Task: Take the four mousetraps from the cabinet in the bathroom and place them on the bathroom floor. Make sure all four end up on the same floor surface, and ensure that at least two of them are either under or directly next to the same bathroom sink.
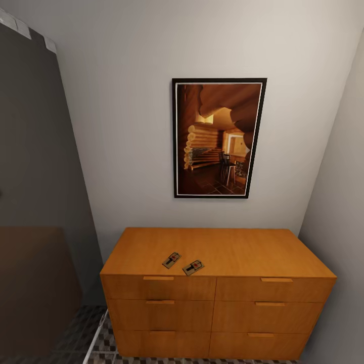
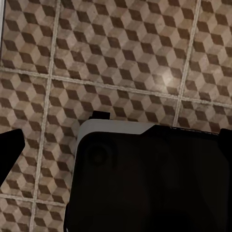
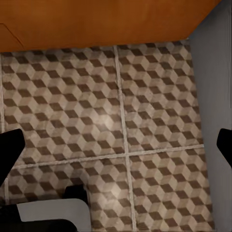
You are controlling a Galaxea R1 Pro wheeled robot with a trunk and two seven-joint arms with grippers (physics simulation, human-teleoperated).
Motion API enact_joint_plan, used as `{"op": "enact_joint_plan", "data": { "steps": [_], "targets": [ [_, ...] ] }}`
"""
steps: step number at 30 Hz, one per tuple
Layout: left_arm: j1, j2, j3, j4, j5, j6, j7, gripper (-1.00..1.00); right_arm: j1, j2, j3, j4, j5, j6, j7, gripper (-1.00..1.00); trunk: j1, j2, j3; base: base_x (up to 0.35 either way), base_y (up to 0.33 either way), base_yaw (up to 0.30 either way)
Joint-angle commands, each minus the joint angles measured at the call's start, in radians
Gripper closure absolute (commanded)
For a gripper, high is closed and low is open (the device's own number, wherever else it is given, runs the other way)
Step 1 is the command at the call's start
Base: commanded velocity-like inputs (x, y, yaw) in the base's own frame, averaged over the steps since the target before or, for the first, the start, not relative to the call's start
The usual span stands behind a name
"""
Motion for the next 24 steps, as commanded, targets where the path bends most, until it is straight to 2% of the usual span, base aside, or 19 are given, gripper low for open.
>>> {"op": "enact_joint_plan", "data": {
  "steps": [1,11,18,24],
  "targets": [
    [0.000,0.000,0.007,0.001,0.004,-0.004,0.000,-1.00,0.000,-0.004,-0.014,-0.041,-0.002,0.040,0.016,-1.00,0.000,-0.001,-0.001,0.000,0.000,0.000],
    [0.000,-0.001,0.006,0.001,0.002,-0.001,-0.001,-1.00,0.003,-0.019,-0.089,-0.261,-0.012,0.258,0.052,-1.00,0.000,-0.001,-0.001,0.000,0.000,0.000],
    [0.000,-0.002,0.005,0.001,0.001,0.000,-0.001,-1.00,0.003,-0.022,-0.106,-0.341,-0.010,0.315,0.057,-1.00,0.000,-0.001,-0.001,0.000,0.000,0.000],
    [0.000,-0.002,0.004,0.001,0.001,0.000,-0.001,-1.00,0.002,-0.021,-0.109,-0.362,-0.009,0.329,0.059,-1.00,0.000,-0.001,-0.001,0.000,0.000,0.000]
  ]
}}
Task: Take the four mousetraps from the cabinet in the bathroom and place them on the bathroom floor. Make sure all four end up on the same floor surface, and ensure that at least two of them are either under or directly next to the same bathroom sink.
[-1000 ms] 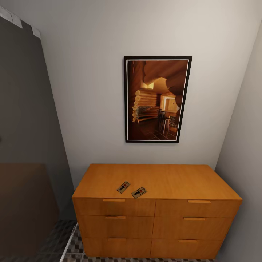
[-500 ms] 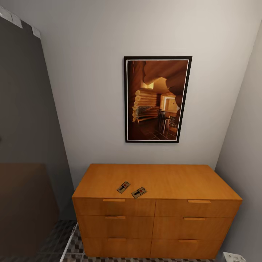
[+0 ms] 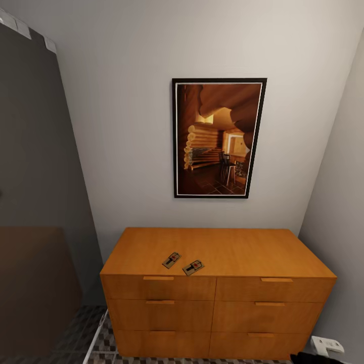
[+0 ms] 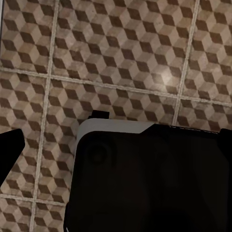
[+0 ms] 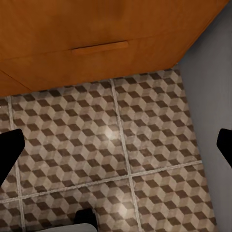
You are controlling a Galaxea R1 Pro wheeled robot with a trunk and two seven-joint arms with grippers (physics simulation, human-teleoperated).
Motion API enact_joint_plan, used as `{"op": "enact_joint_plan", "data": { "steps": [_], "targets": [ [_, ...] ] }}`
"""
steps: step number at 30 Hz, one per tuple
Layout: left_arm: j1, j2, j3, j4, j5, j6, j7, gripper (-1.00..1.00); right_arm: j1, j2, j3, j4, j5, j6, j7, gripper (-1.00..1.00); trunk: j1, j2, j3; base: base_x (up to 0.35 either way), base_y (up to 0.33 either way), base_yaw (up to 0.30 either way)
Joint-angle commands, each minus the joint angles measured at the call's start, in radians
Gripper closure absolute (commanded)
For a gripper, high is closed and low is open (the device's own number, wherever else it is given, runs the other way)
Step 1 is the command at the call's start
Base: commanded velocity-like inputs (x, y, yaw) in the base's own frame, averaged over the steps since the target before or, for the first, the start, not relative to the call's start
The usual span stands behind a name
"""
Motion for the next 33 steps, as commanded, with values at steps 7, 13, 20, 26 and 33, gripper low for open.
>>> {"op": "enact_joint_plan", "data": {
  "steps": [7,13,20,26,33],
  "targets": [
    [0.000,0.000,0.006,0.001,0.004,-0.003,0.000,-1.00,-0.001,0.001,-0.003,-0.008,0.001,0.010,0.006,-1.00,0.000,-0.001,0.000,0.000,0.000,0.000],
    [0.000,0.001,0.007,0.001,0.004,-0.004,0.000,-1.00,-0.001,0.001,-0.004,-0.009,0.000,0.011,0.006,-1.00,0.000,-0.001,0.000,0.000,0.000,0.000],
    [0.000,0.001,0.008,0.001,0.005,-0.004,0.001,-1.00,-0.001,0.000,-0.002,-0.008,0.000,0.012,0.006,-1.00,0.000,-0.001,0.000,0.000,0.000,0.000],
    [0.000,0.001,0.009,0.001,0.006,-0.004,0.001,-1.00,-0.001,0.000,0.000,-0.006,0.000,0.013,0.006,-1.00,0.000,-0.001,0.000,0.000,0.000,0.000],
    [0.000,0.001,0.011,0.001,0.006,-0.005,0.001,-1.00,-0.001,-0.001,0.003,0.031,0.000,0.013,0.006,-1.00,0.000,-0.001,0.000,0.000,0.000,0.000]
  ]
}}
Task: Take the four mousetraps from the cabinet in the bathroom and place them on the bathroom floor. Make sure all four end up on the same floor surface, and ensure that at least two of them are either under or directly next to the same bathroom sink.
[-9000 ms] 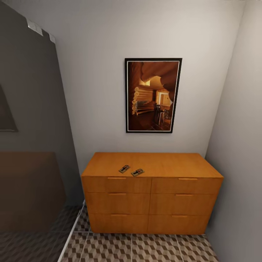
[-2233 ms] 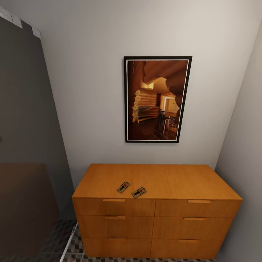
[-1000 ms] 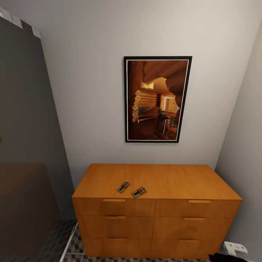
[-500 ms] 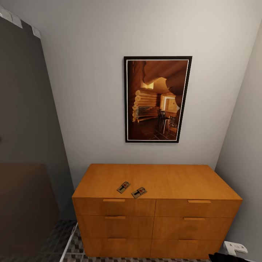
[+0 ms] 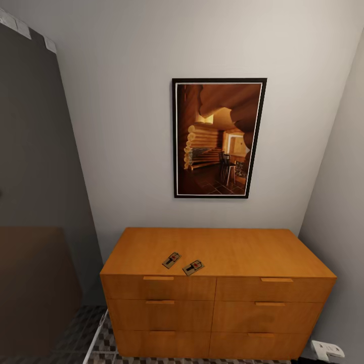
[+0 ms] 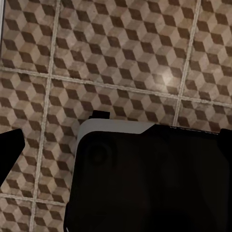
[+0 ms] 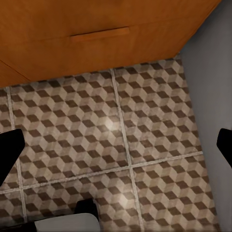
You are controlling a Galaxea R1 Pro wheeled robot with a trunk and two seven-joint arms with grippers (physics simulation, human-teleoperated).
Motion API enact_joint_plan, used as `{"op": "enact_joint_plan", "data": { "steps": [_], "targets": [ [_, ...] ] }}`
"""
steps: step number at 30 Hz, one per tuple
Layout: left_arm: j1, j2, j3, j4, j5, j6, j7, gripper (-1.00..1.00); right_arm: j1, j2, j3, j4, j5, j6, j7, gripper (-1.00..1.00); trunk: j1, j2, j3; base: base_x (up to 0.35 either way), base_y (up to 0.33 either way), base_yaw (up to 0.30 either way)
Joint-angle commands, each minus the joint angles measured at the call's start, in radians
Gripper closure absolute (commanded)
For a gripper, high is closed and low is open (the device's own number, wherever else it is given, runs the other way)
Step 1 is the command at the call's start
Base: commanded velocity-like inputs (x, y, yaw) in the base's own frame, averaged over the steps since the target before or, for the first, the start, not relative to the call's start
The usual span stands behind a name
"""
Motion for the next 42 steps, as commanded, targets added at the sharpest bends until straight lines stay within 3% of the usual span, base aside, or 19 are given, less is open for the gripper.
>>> {"op": "enact_joint_plan", "data": {
  "steps": [1,14,22,26,33,41,42],
  "targets": [
    [0.000,-0.001,0.007,0.001,0.004,-0.004,0.000,-1.00,-0.001,0.000,-0.002,0.004,0.002,0.004,0.005,-1.00,0.000,-0.001,0.000,0.000,0.000,0.000],
    [0.000,-0.002,0.008,0.001,0.004,-0.004,0.000,-1.00,0.001,-0.001,-0.004,0.022,0.004,-0.004,0.007,-1.00,0.000,-0.001,0.000,0.000,0.000,0.000],
    [0.000,-0.002,0.008,0.001,0.004,-0.003,0.000,-1.00,0.001,-0.039,-0.008,-0.018,0.007,0.005,0.013,-1.00,0.000,-0.001,0.000,0.000,0.000,0.000],
    [0.000,-0.002,0.006,0.001,0.004,-0.002,0.000,-1.00,0.001,-0.056,-0.011,-0.094,0.008,0.035,0.017,-1.00,0.000,-0.001,0.000,0.000,0.000,0.000],
    [0.000,-0.002,0.005,0.001,0.004,-0.002,0.000,-1.00,0.000,-0.063,-0.015,-0.264,0.008,0.162,0.014,-1.00,0.000,-0.001,0.000,0.000,0.000,0.000],
    [0.000,-0.002,0.005,0.001,0.004,-0.003,0.000,-1.00,-0.001,-0.067,-0.023,-0.485,0.008,0.330,0.009,-1.00,0.000,-0.001,0.000,0.000,0.000,0.000],
    [0.000,-0.003,0.006,0.001,0.004,-0.003,0.000,-1.00,-0.002,-0.072,-0.028,-0.562,0.008,0.386,0.009,-1.00,0.000,-0.001,0.000,0.000,0.000,0.000]
  ]
}}
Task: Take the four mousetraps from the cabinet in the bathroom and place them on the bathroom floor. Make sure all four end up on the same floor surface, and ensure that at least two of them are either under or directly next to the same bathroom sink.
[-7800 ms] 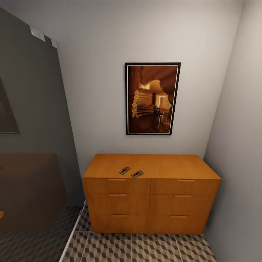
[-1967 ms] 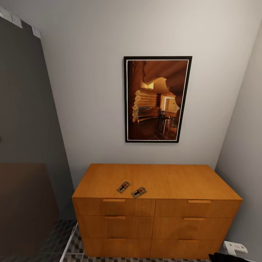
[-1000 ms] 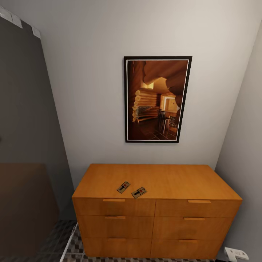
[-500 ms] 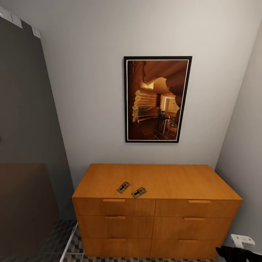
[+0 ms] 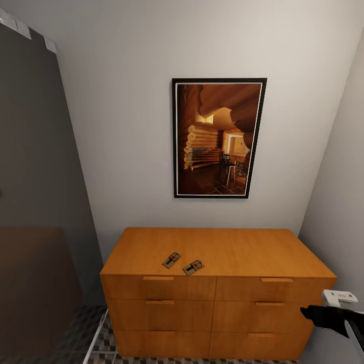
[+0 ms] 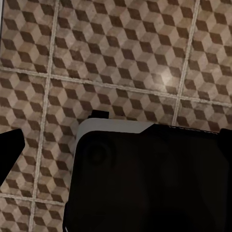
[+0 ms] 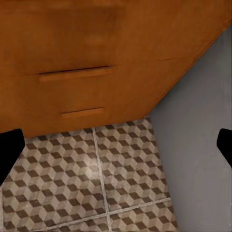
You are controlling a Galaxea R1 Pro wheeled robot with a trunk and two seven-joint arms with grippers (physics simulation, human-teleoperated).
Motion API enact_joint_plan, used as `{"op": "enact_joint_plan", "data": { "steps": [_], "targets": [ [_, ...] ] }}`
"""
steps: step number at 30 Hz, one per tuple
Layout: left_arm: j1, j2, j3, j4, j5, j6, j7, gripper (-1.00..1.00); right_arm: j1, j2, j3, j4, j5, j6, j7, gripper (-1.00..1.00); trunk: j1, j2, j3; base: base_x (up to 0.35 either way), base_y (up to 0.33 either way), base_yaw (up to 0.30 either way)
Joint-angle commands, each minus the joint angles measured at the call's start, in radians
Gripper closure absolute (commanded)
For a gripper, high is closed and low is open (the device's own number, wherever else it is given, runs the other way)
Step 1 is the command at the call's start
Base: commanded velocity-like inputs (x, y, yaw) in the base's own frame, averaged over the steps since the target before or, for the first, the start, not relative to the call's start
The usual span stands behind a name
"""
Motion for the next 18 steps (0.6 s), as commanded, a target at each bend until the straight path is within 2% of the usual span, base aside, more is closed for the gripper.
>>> {"op": "enact_joint_plan", "data": {
  "steps": [1,5,14,17,18],
  "targets": [
    [0.000,0.000,0.007,0.001,0.004,-0.004,0.000,-1.00,-0.001,-0.003,-0.002,-0.019,0.002,0.017,0.004,-1.00,0.000,-0.001,-0.001,0.000,0.000,0.000],
    [0.000,-0.001,0.007,0.001,0.003,-0.003,0.000,-1.00,-0.012,-0.013,-0.006,-0.052,0.002,0.045,0.003,-1.00,0.000,-0.001,-0.001,0.000,0.000,0.000],
    [0.000,-0.001,0.006,0.001,0.003,-0.003,-0.001,-1.00,-0.116,-0.019,-0.008,-0.067,0.002,0.098,0.003,-1.00,0.000,-0.001,-0.001,0.000,0.000,0.000],
    [0.000,-0.001,0.006,0.001,0.003,-0.003,-0.001,-1.00,-0.179,-0.016,-0.005,-0.066,-0.001,0.140,0.002,-1.00,0.000,-0.001,-0.001,0.000,0.000,0.000],
    [0.000,-0.001,0.006,0.001,0.003,-0.003,-0.001,-1.00,-0.251,-0.010,0.006,-0.055,-0.005,0.145,-0.001,-1.00,0.000,-0.001,-0.001,0.000,0.000,0.000]
  ]
}}
